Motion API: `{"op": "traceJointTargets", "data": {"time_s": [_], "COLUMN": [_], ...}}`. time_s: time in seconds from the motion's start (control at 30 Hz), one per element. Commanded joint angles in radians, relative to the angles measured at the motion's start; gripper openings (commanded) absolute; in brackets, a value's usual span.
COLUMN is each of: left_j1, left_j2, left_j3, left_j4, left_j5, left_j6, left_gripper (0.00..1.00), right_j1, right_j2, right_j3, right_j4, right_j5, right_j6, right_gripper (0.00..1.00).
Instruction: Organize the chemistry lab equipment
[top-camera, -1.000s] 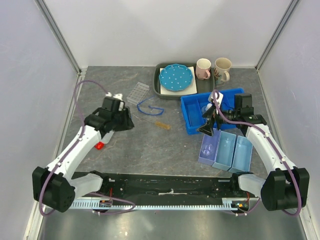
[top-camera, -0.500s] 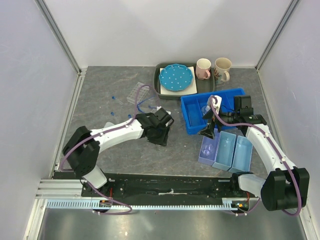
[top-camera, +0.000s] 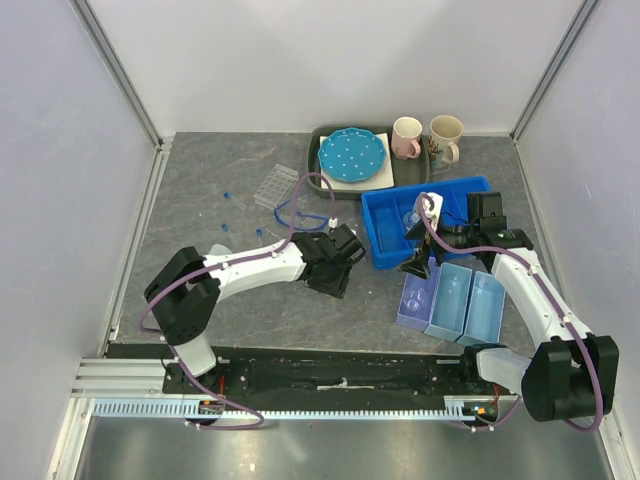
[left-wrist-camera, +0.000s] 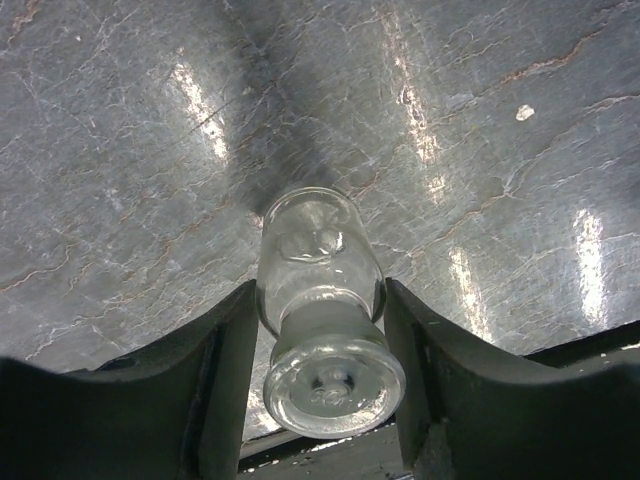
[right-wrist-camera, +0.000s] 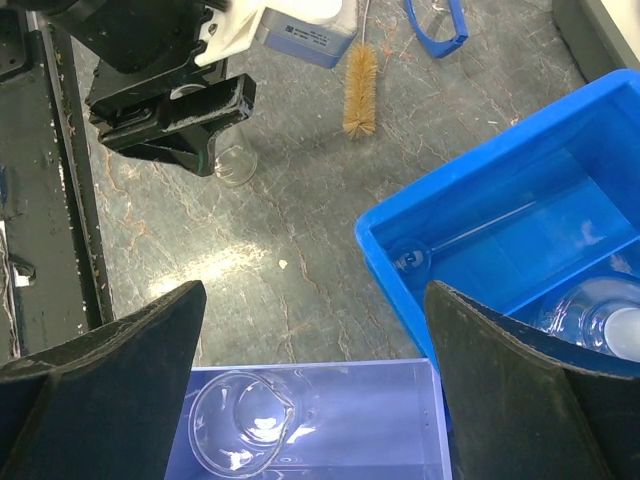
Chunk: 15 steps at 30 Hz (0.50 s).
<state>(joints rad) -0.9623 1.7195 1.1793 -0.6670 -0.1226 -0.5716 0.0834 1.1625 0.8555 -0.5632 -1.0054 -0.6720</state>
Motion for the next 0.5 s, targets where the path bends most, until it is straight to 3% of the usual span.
{"op": "traceJointTargets", "data": {"time_s": [0.0,0.23,0.33,0.47], "left_j1": [-0.016,-0.023,-0.023,-0.023], "left_j2": [-0.012,-0.046,-0.079,-0.149], "left_j3": [0.033,0.014,0.008,0.002], "left_j4": [-0.002,0.000,0.006,0.009], "left_j5": [-0.032,-0.022,-0.022,-0.019], "left_j6": [-0.030,-0.020,-0.017,-0.001], "left_gripper": [0.61,0.74,0.85,0.87], "right_j1": [0.003,0.004,0.004,0.004], "right_j2": [0.005,0.012,0.011,0.006], "right_j3": [0.033,0.034,0.034,0.037], "right_j4": [-0.004,-0.021,-0.035,-0.076], "right_j5": [-0.041,-0.042,-0.044,-0.050], "right_j6": [-0.046,-0.070,-0.095,-0.161], "right_gripper": [0.98,0.98,0.98,0.98]}}
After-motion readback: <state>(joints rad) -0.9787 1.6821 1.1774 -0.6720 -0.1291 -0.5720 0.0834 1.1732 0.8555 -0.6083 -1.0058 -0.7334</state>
